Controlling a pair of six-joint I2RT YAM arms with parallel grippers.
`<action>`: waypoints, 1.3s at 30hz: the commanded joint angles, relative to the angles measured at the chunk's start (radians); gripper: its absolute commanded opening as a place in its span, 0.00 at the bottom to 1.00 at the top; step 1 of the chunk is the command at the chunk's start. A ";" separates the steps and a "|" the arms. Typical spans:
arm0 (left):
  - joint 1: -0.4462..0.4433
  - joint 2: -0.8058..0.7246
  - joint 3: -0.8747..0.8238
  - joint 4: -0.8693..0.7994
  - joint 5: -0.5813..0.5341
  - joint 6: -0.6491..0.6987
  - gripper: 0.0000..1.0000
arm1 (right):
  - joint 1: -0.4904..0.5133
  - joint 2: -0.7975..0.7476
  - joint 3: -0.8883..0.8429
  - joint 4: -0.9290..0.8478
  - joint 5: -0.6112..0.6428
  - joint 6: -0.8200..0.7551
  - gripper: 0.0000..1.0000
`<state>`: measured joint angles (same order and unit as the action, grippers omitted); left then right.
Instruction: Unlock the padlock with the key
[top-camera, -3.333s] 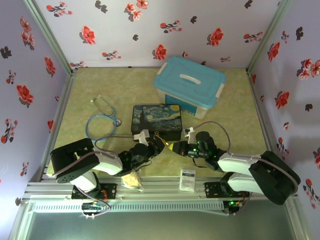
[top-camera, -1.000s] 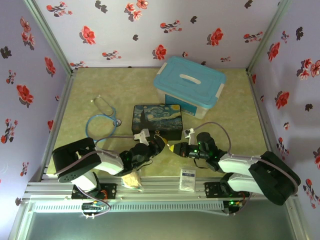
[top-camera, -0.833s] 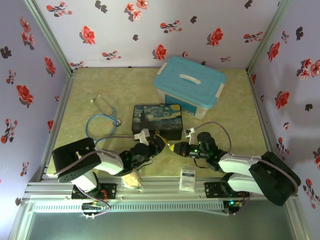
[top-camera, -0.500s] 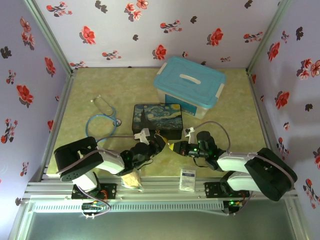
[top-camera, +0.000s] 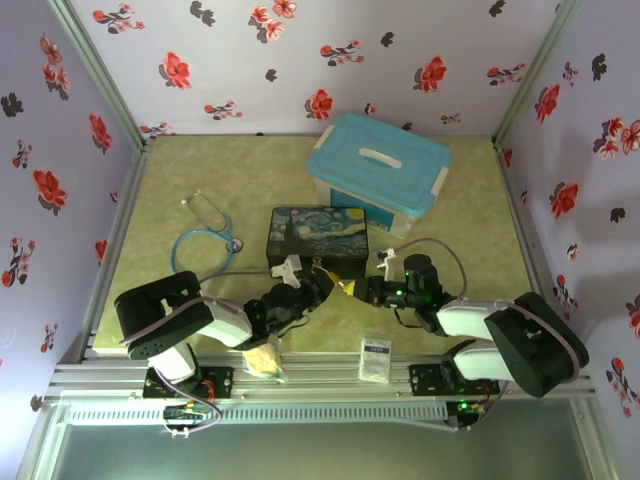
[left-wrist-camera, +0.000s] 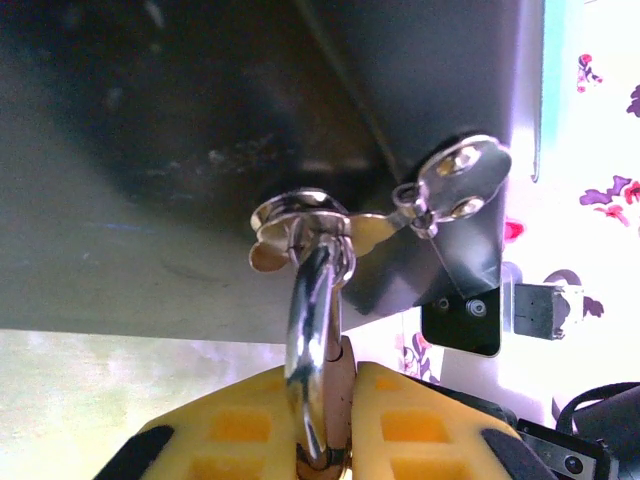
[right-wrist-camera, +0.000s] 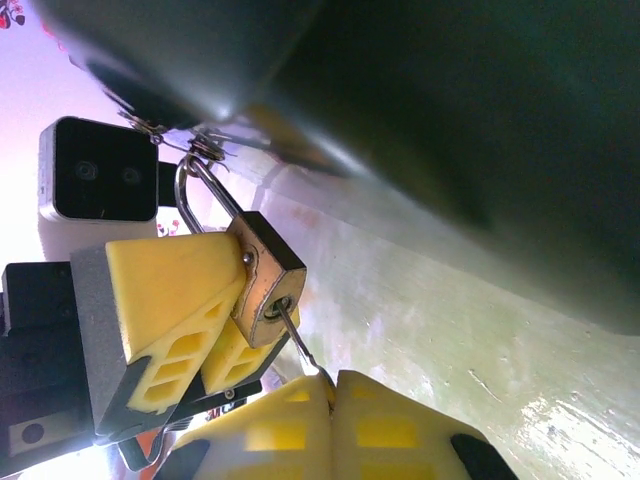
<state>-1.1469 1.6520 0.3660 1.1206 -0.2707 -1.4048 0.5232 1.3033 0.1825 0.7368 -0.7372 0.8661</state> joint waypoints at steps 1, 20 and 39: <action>-0.020 0.016 0.052 0.117 0.110 0.000 0.00 | -0.005 0.030 0.022 0.137 0.012 0.034 0.00; -0.006 0.055 0.057 0.183 0.115 0.007 0.00 | 0.011 0.058 -0.034 0.279 0.012 0.082 0.00; -0.009 0.048 0.081 0.185 0.138 0.017 0.00 | -0.026 0.148 -0.002 0.287 0.020 0.175 0.00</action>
<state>-1.1290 1.7061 0.3809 1.1946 -0.2462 -1.4082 0.4725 1.4353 0.1730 0.9512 -0.7692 0.9905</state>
